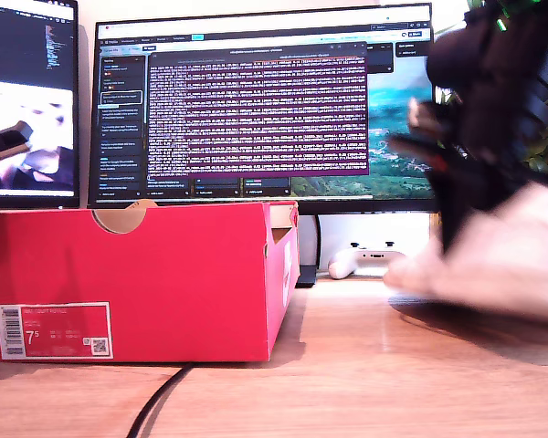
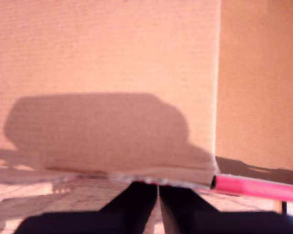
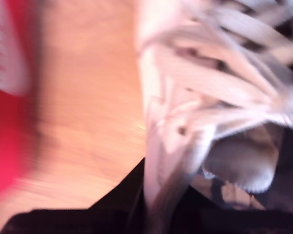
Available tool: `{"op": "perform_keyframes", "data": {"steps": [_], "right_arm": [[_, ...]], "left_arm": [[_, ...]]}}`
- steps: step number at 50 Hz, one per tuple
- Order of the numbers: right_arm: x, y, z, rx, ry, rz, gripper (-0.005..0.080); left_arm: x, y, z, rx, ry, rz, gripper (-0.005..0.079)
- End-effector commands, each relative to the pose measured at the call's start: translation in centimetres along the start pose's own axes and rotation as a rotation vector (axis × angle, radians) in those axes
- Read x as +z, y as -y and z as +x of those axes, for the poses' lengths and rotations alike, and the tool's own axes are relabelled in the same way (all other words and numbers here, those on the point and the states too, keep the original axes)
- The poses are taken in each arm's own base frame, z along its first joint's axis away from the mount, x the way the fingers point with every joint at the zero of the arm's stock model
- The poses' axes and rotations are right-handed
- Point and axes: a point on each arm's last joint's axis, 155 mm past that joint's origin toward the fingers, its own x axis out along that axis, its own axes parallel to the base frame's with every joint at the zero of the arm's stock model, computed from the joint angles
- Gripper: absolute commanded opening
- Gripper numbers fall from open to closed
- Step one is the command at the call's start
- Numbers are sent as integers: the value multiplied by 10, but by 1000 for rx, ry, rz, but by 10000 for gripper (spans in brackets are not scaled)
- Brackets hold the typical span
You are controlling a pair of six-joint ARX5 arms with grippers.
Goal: Pack the white shoes by picking the first shoe and placing it inside the red shoebox, left side, then picking and rotating the second shoe and placing it in the shoebox
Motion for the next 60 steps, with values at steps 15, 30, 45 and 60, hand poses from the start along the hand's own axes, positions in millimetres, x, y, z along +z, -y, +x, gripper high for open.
{"op": "perform_keyframes", "data": {"steps": [15,30,45,60], "right_arm": [[43,-106,-45,285,127,96,-13],[65,-185,-63,477,248,144,-13],[89,-229,-57,564,376,214,-13],[94,-251,-22,603,370,270,-13]], "left_arm": [[4,-4,0,25,17,0,-19],[4,-4,0,25,17,0,-19],[4,-4,0,25,17,0,-19],[4,-4,0,25,17,19,-19]]}}
